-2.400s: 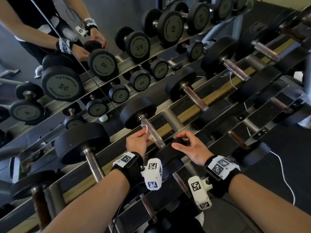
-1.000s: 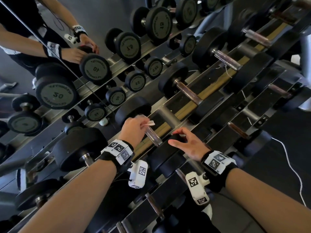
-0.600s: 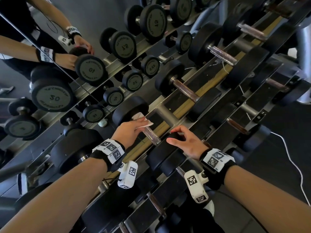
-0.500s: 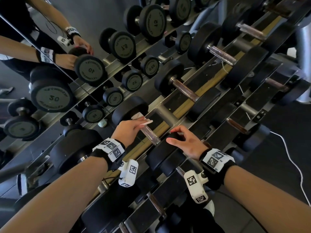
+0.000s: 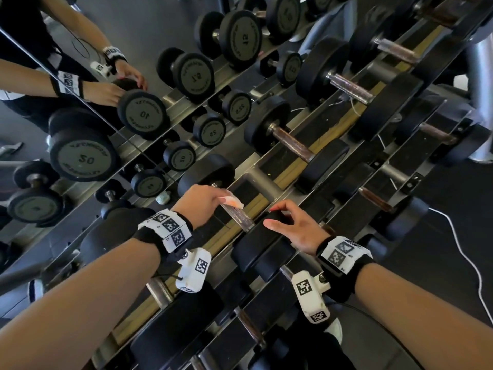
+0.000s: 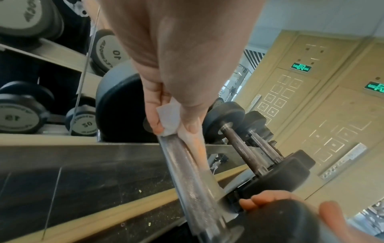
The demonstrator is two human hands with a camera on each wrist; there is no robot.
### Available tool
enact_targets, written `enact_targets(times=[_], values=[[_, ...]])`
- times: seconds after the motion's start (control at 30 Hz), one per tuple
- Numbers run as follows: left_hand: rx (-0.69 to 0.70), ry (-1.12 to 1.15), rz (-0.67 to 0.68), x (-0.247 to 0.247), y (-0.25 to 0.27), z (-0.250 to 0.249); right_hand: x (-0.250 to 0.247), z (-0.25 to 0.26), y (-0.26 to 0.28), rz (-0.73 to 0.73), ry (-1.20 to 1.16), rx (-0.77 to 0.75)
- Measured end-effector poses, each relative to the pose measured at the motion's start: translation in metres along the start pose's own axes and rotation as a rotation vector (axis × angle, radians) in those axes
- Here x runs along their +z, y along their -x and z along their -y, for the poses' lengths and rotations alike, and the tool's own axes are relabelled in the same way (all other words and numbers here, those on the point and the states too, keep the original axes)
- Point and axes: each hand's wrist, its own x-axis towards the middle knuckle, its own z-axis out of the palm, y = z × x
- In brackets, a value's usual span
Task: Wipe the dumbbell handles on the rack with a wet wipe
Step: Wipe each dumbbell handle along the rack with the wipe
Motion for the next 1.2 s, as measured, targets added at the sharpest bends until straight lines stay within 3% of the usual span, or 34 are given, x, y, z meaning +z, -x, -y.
enact_targets(times=[0.07, 0.13, 0.2, 0.27, 0.4, 0.5, 0.77, 0.87, 0.93, 1.03, 1.2], values=[[-0.023, 0.047, -0.054, 0.003, 0.003, -0.004, 0.0, 0.0, 0.0, -0.001, 0.002, -0.005], [-0.02, 0.061, -0.19, 0.004, 0.006, -0.008, 0.0, -0.001, 0.0, 0.0, 0.009, -0.006], [0.017, -0.009, -0.359, 0.001, 0.009, -0.009, 0.0, -0.001, 0.0, 0.003, 0.01, -0.007], [0.048, -0.116, -0.426, -0.002, 0.01, -0.011, 0.0, -0.001, 0.0, 0.002, 0.008, -0.011], [0.064, -0.32, -0.174, 0.01, 0.013, -0.015, 0.0, -0.003, -0.001, 0.002, -0.006, -0.013], [0.103, -0.21, -0.138, 0.013, 0.01, -0.012, 0.0, -0.004, -0.001, 0.003, -0.008, -0.016], [0.276, -0.447, 0.135, 0.021, 0.005, -0.001, 0.0, -0.005, -0.002, 0.003, -0.001, -0.018], [0.32, -0.406, 0.211, 0.03, 0.009, -0.002, 0.001, -0.005, -0.003, 0.009, -0.015, -0.015], [0.359, -0.279, 0.235, 0.033, 0.011, -0.006, 0.001, -0.005, -0.003, 0.009, -0.014, -0.015], [0.28, -0.082, 0.21, 0.027, 0.012, -0.008, 0.0, -0.007, -0.003, 0.012, -0.019, -0.016], [0.135, 0.007, -0.067, 0.008, 0.009, -0.007, 0.0, -0.01, -0.003, -0.002, -0.018, -0.02]])
